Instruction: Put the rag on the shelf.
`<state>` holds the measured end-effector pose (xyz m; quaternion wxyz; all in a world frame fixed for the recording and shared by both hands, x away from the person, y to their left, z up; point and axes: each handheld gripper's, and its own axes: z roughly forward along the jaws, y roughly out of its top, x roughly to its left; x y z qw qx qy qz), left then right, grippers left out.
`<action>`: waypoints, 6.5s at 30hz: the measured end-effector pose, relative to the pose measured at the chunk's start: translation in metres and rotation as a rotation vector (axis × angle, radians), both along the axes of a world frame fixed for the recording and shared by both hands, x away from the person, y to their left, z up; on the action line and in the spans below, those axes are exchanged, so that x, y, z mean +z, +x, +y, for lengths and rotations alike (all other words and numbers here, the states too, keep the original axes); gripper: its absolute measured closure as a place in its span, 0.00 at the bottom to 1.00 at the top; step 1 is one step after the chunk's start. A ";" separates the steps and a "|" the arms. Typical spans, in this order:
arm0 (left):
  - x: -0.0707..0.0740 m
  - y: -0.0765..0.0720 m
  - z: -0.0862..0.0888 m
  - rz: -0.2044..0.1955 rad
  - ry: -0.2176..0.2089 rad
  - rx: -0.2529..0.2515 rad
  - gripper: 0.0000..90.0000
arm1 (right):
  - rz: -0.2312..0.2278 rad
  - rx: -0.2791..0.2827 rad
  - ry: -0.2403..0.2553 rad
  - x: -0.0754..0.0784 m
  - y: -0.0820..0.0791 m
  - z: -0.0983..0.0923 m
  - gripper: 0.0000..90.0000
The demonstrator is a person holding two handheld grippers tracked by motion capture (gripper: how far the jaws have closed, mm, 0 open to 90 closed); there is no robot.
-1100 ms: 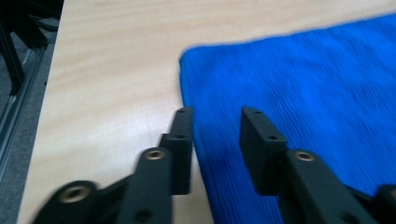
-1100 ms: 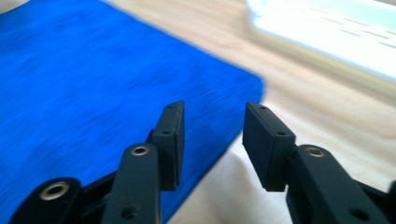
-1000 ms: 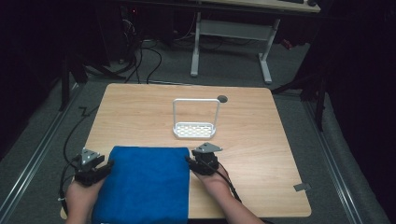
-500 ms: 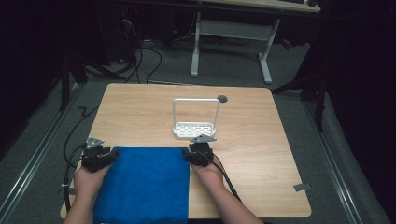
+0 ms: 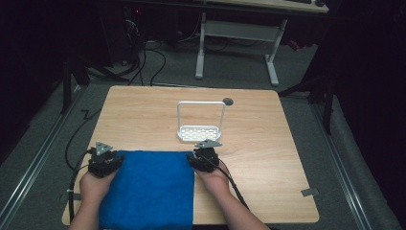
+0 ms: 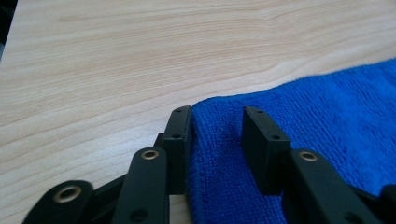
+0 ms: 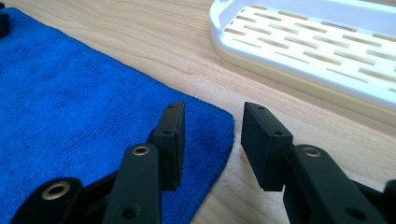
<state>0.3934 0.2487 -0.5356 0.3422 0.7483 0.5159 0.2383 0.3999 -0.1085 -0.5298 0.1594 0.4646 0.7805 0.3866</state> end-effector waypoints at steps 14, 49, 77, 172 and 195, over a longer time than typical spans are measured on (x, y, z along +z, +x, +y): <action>-0.001 0.007 0.019 0.031 -0.102 0.069 0.88 | 0.009 -0.008 -0.019 -0.003 0.005 0.000 0.73; 0.057 -0.053 -0.044 -0.311 -0.203 -0.125 0.99 | -0.365 -0.041 0.152 0.049 -0.074 -0.077 0.99; 0.107 -0.043 -0.091 -0.463 -0.254 -0.205 0.99 | -0.565 -0.161 0.166 0.118 -0.094 -0.127 0.99; 0.099 0.154 -0.140 -0.463 0.040 -0.215 0.99 | -0.470 -0.271 -0.022 0.134 0.118 -0.143 0.99; 0.040 0.134 -0.146 -0.322 0.031 -0.240 0.99 | -0.333 -0.266 -0.021 0.059 0.104 -0.148 0.98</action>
